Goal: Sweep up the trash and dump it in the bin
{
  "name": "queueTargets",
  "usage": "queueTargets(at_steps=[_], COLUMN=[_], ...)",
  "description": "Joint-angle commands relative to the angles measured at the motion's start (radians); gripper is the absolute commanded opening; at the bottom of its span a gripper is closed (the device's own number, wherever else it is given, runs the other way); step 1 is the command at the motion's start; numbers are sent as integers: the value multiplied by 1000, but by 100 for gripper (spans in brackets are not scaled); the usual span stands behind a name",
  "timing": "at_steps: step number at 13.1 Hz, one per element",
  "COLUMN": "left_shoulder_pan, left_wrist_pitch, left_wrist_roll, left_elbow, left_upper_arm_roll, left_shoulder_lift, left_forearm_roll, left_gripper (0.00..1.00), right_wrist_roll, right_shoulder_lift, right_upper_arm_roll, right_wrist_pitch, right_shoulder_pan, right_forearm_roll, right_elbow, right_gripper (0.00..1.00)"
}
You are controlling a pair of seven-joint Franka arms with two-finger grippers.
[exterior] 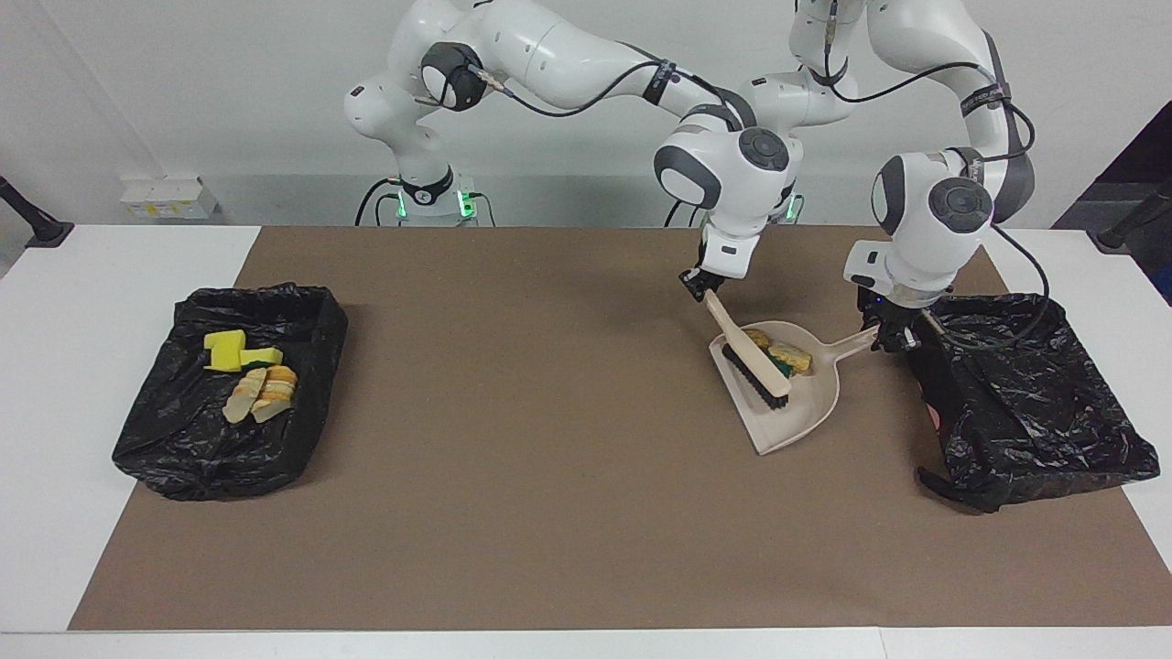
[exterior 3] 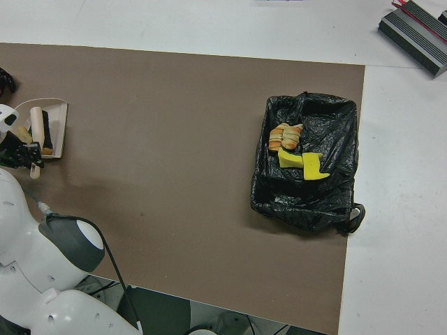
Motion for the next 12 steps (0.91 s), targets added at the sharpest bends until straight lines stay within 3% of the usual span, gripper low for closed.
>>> queueTargets(at_steps=[1, 4, 12], left_shoulder_pan=[28, 77, 147], left_wrist_pitch=[-5, -30, -92], left_wrist_roll=[-12, -1, 5], left_elbow=[9, 9, 14], left_upper_arm_roll=[4, 2, 8], left_shoulder_lift=[-35, -58, -93], left_forearm_roll=[-69, -162, -242], left_gripper=[0, 0, 0], right_wrist_roll=[-2, 57, -1], right_shoulder_lift=[-89, -96, -99], right_upper_arm_roll=[8, 8, 8], right_wrist_pitch=[-7, 0, 33], right_shoulder_pan=[-46, -46, -35], right_forearm_roll=[9, 8, -92], right_elbow=[-76, -87, -95], right_gripper=[0, 0, 0])
